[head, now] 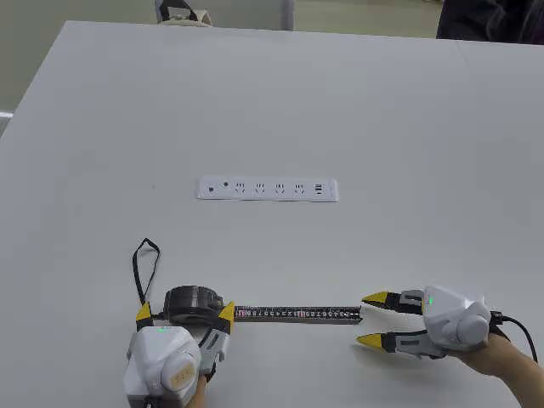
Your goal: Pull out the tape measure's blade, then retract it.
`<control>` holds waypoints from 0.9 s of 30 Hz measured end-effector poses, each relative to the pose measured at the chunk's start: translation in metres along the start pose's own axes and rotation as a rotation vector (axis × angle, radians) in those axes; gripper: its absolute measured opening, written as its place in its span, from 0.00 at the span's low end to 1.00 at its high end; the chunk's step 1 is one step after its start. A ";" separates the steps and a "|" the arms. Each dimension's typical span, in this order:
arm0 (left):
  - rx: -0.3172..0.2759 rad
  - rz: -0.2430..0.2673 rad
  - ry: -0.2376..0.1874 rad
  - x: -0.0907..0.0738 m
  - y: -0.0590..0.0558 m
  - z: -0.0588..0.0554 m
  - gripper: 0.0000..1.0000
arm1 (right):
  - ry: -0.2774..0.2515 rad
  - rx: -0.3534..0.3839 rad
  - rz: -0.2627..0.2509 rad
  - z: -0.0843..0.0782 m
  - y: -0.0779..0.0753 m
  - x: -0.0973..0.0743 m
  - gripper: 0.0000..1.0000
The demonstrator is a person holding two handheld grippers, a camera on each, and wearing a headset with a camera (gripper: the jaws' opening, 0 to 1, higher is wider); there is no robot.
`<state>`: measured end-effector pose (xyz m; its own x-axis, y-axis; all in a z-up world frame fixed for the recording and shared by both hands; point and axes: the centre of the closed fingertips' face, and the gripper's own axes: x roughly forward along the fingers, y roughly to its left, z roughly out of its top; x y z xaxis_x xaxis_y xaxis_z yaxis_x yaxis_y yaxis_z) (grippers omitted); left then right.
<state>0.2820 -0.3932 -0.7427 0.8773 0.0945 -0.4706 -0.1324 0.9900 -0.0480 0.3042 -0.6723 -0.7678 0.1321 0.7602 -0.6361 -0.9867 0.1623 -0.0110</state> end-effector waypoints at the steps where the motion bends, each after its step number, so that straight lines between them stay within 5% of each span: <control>1: -0.006 0.001 -0.001 0.000 0.000 0.000 0.78 | 0.005 -0.001 0.007 -0.003 -0.001 0.001 0.35; 13: -0.007 -0.010 0.004 0.009 -0.003 -0.003 0.72 | 0.015 -0.016 0.082 -0.008 -0.001 0.013 0.22; 27: -0.017 -0.008 0.009 0.015 -0.003 -0.007 0.69 | 0.008 -0.052 0.079 -0.006 -0.005 0.016 0.13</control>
<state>0.2925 -0.3952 -0.7555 0.8742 0.0858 -0.4779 -0.1333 0.9888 -0.0664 0.3102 -0.6648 -0.7824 0.0530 0.7645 -0.6425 -0.9976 0.0689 -0.0003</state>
